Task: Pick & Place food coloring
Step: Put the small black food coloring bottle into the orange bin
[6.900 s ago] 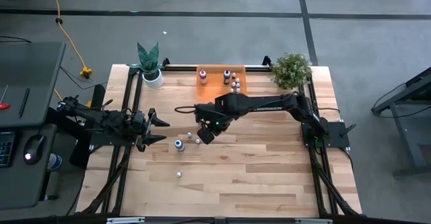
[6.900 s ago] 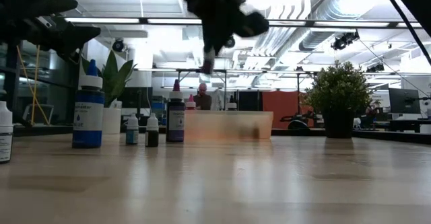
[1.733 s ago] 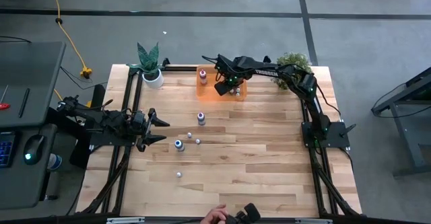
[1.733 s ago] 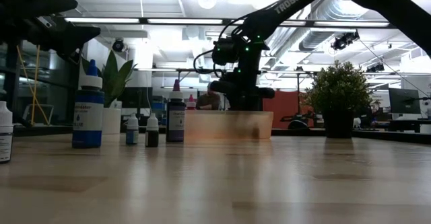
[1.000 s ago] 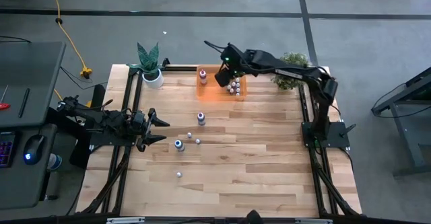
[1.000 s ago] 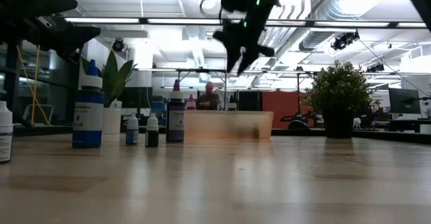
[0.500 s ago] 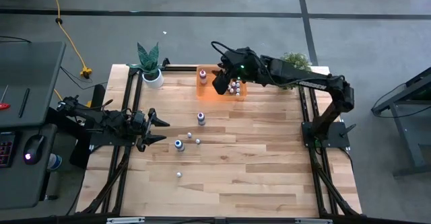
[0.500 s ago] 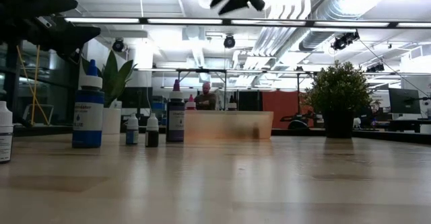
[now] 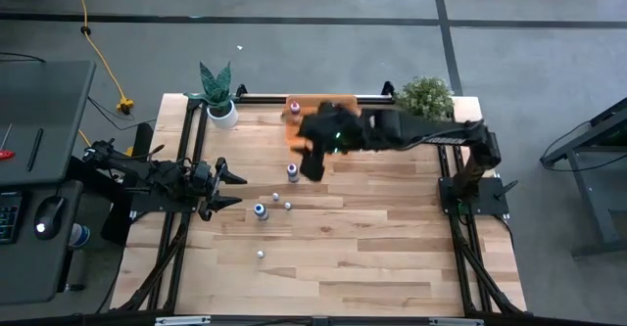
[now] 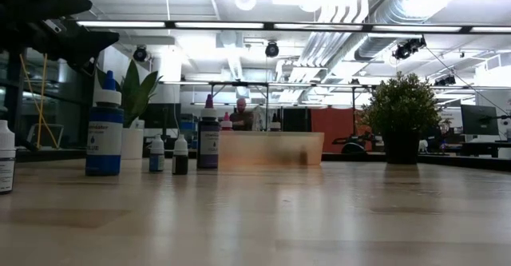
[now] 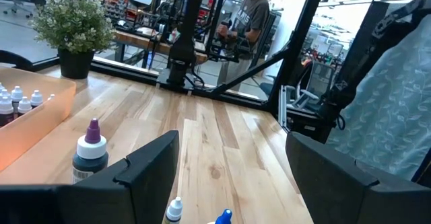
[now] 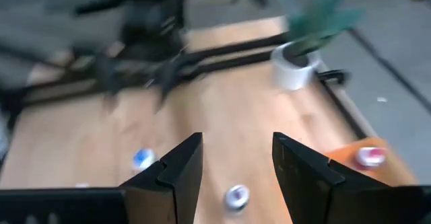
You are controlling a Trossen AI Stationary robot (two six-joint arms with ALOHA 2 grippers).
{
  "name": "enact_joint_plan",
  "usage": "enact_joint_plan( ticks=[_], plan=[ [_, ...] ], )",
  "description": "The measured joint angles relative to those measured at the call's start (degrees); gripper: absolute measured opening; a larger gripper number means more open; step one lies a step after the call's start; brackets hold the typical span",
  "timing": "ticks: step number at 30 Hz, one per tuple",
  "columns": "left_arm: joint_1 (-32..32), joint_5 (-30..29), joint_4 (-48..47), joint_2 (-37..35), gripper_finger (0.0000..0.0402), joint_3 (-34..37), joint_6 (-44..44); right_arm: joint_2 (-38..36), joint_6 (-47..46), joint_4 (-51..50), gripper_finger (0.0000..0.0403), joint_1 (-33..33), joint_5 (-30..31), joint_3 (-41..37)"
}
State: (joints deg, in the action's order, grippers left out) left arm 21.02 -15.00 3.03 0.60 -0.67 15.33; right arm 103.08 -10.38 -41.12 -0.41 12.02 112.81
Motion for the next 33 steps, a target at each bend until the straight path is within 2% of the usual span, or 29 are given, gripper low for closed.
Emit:
enact_joint_plan(
  ticks=[6,9,18,24,28,33],
  plan=[
    [-0.02,0.0,-0.02,0.0,0.0271,0.0,0.0,4.85,5.49,-5.6,0.0168,5.11,-7.28,1.65],
    [0.0,0.0,0.0,0.0,0.0271,0.0,0.0,6.71,6.86,-8.96,0.0168,7.46,-8.89,1.28],
    [0.0,0.0,0.0,0.0,0.0271,0.0,0.0,7.96,1.21,-10.18,0.0168,10.8,-9.79,-6.07],
    [-0.02,0.0,0.0,0.0,0.0271,0.0,0.0,10.18,-1.17,-8.41,0.0168,10.78,-15.65,-7.01],
    [-0.01,0.0,0.0,0.0,0.0271,0.0,0.0,13.67,1.16,-10.81,0.0168,10.53,-16.93,-2.57],
    [0.0,0.0,0.0,0.0,0.0271,0.0,0.0,20.31,7.01,-17.42,0.0168,9.57,-16.44,6.96]
  ],
)
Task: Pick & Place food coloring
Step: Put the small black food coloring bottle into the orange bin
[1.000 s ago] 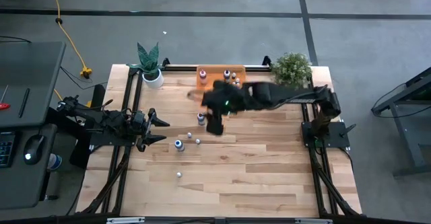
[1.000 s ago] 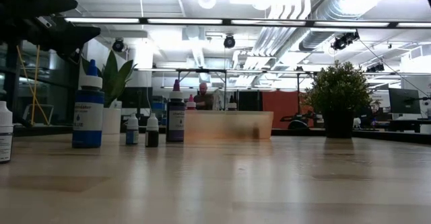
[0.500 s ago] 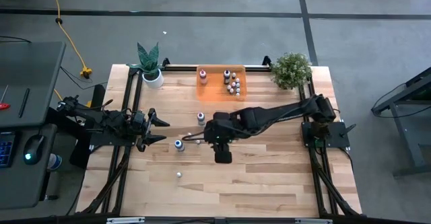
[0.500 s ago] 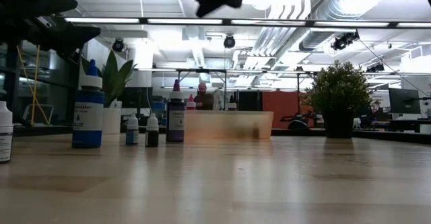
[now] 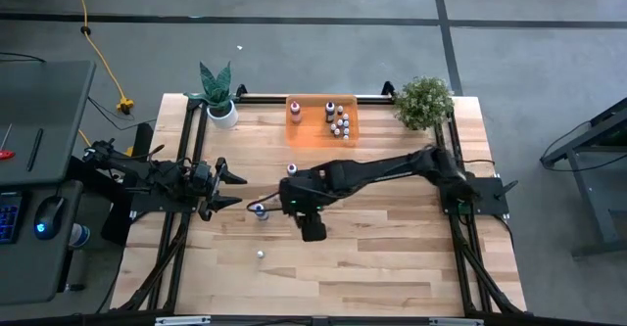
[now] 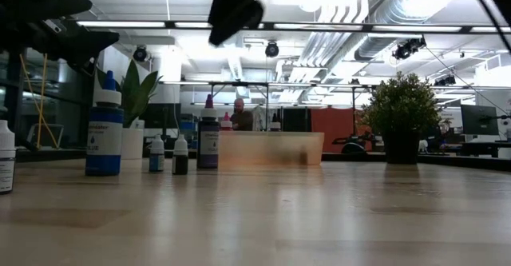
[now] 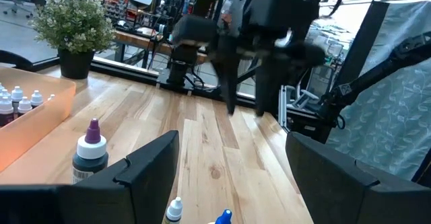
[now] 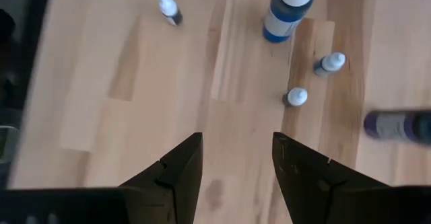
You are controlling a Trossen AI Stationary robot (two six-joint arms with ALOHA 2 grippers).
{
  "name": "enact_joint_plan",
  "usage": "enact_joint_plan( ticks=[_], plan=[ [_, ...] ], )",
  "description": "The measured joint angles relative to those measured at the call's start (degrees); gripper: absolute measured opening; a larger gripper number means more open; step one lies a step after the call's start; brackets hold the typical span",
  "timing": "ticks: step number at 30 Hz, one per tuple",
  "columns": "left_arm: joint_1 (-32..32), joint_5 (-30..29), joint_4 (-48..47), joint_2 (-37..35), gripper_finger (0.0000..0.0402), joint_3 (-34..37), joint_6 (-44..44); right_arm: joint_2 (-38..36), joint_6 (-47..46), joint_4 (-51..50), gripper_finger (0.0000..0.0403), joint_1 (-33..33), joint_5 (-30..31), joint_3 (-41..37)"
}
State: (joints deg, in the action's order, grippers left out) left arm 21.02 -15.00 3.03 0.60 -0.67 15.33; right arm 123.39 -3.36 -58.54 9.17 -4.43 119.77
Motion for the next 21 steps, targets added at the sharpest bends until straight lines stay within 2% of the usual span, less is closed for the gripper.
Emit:
enact_joint_plan(
  ticks=[6,9,14,18,21],
  plan=[
    [-0.02,0.0,0.0,0.0,0.0271,0.0,0.0,9.26,7.74,-4.02,0.0168,-1.35,1.46,9.96],
    [-0.01,0.0,0.0,0.0,0.0271,0.0,0.0,13.11,9.66,-5.05,0.0168,-2.08,2.64,12.48],
    [0.0,0.0,0.0,0.0,0.0271,0.0,0.0,14.69,10.43,-3.73,0.0168,-2.86,2.62,12.37],
    [0.0,0.0,0.0,0.0,0.0271,0.0,0.0,14.82,11.39,-3.0,0.0168,-3.24,5.54,10.99],
    [0.0,0.0,0.0,0.0,0.0271,0.0,0.0,14.8,11.37,-2.33,0.0168,-3.7,5.59,10.39]
  ],
)
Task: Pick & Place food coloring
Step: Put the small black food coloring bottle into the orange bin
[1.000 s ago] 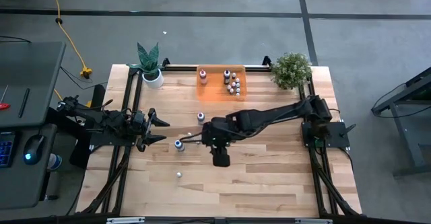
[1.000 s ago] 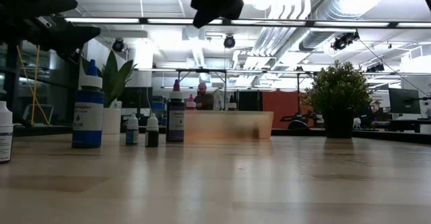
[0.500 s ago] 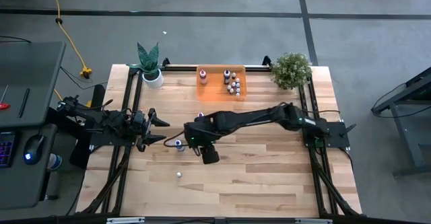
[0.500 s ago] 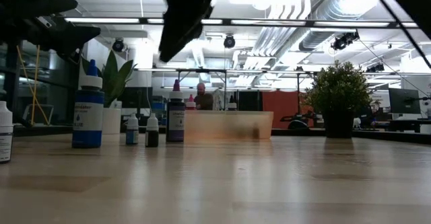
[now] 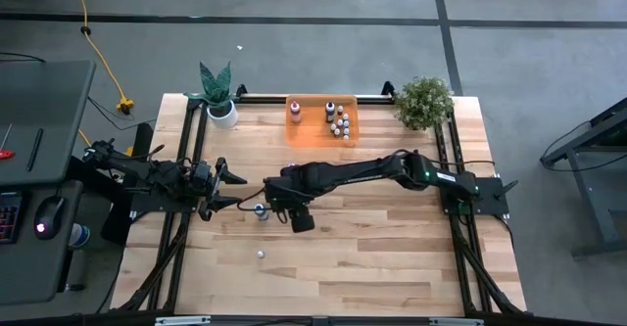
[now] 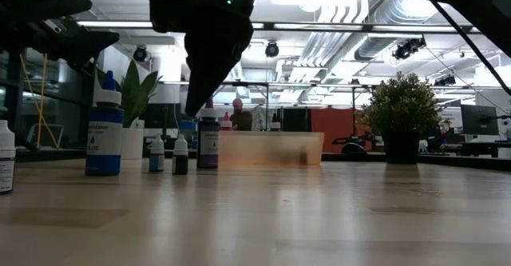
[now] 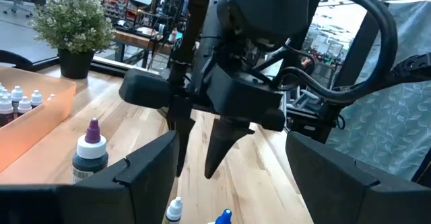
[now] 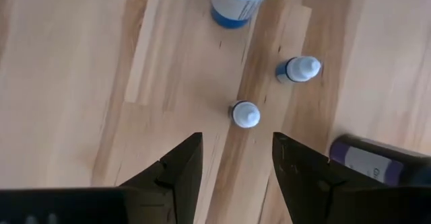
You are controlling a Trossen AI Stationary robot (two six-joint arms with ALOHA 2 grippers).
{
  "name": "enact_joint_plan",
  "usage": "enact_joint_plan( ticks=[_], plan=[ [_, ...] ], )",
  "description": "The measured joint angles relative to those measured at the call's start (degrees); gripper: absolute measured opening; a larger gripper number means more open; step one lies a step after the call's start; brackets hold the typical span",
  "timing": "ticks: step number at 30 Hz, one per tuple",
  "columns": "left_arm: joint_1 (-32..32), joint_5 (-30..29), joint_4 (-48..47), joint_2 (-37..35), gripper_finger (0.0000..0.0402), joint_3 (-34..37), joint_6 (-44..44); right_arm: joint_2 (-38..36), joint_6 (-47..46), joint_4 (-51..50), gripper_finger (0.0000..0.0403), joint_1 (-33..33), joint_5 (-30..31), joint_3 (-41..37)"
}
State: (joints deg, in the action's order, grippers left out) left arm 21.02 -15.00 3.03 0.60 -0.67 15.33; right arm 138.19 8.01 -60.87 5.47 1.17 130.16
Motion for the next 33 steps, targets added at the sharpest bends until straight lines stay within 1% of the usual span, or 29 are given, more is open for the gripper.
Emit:
enact_joint_plan(
  ticks=[13,23,27,33],
  plan=[
    [-0.01,0.0,0.0,0.0,0.0271,0.0,0.0,-0.05,-0.52,9.97,0.0168,-0.92,-0.19,-7.06],
    [-0.02,0.0,0.0,0.0,0.0271,0.0,0.0,-0.07,-2.03,13.66,0.0168,-1.33,-1.29,-10.8],
    [0.0,0.0,0.0,0.0,0.0271,0.0,0.0,-0.07,-3.6,14.59,0.0167,-1.34,-1.33,-10.99],
    [-0.01,0.0,0.0,0.0,0.0271,0.0,0.0,-0.07,-4.17,14.86,0.0154,-1.33,-1.35,-11.05]
  ],
)
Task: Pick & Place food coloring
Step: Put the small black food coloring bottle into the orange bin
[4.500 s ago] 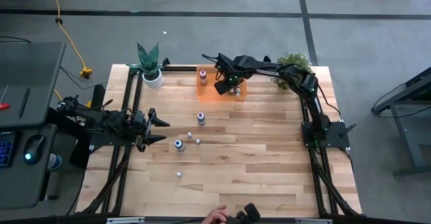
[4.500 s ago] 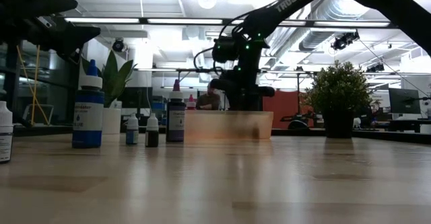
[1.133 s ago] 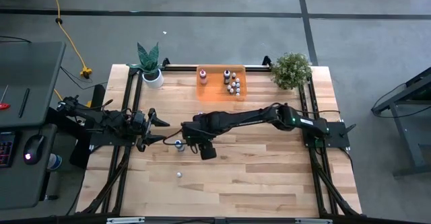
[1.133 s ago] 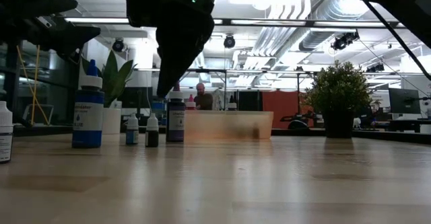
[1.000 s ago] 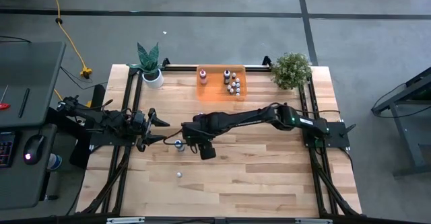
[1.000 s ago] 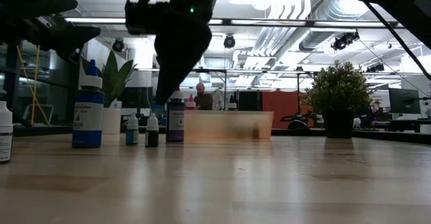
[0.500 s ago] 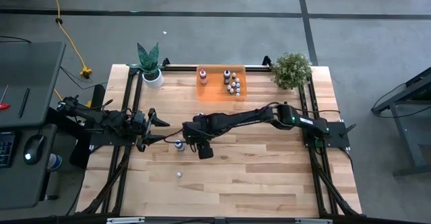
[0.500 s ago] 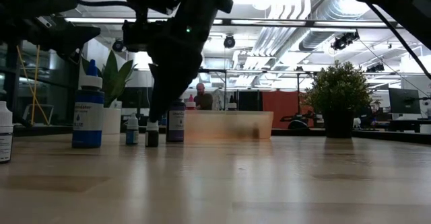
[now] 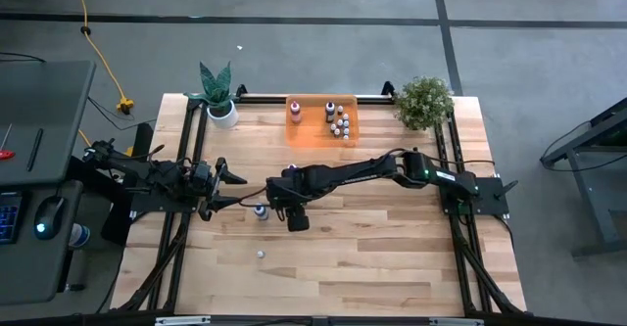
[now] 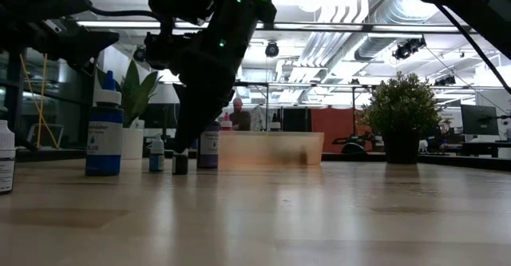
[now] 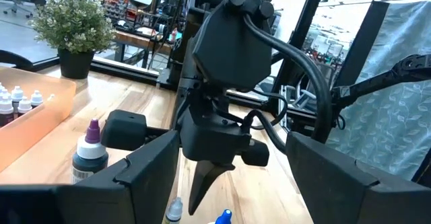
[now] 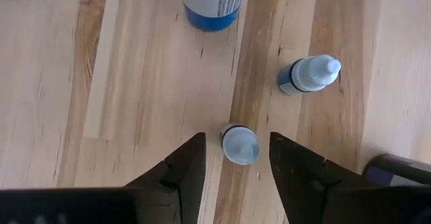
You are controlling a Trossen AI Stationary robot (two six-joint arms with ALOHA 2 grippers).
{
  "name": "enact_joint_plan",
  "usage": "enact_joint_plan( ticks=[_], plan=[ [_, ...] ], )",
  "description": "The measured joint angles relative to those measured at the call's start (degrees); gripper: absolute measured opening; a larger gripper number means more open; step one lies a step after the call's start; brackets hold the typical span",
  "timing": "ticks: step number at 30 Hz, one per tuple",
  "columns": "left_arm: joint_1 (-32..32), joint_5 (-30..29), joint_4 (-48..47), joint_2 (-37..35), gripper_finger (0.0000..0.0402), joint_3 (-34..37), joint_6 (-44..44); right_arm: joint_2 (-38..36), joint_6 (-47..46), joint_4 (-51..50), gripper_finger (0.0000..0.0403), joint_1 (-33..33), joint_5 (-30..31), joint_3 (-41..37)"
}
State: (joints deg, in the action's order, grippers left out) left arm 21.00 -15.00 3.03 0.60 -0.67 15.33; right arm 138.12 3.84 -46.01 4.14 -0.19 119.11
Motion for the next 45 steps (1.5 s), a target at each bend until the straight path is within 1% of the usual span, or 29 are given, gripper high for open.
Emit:
enact_joint_plan(
  ticks=[8,28,45],
  plan=[
    [-0.01,0.0,0.0,0.0,0.0271,0.0,0.0,0.0,-1.0,0.51,0.0118,0.0,-0.02,0.0],
    [0.01,0.0,-0.02,0.0,0.0271,0.0,0.0,0.0,-1.44,0.49,0.0059,0.0,-0.02,0.07],
    [0.01,0.0,0.0,0.0,0.0271,0.0,0.0,-0.08,-2.34,1.01,0.0055,0.5,-0.59,0.07]
  ],
)
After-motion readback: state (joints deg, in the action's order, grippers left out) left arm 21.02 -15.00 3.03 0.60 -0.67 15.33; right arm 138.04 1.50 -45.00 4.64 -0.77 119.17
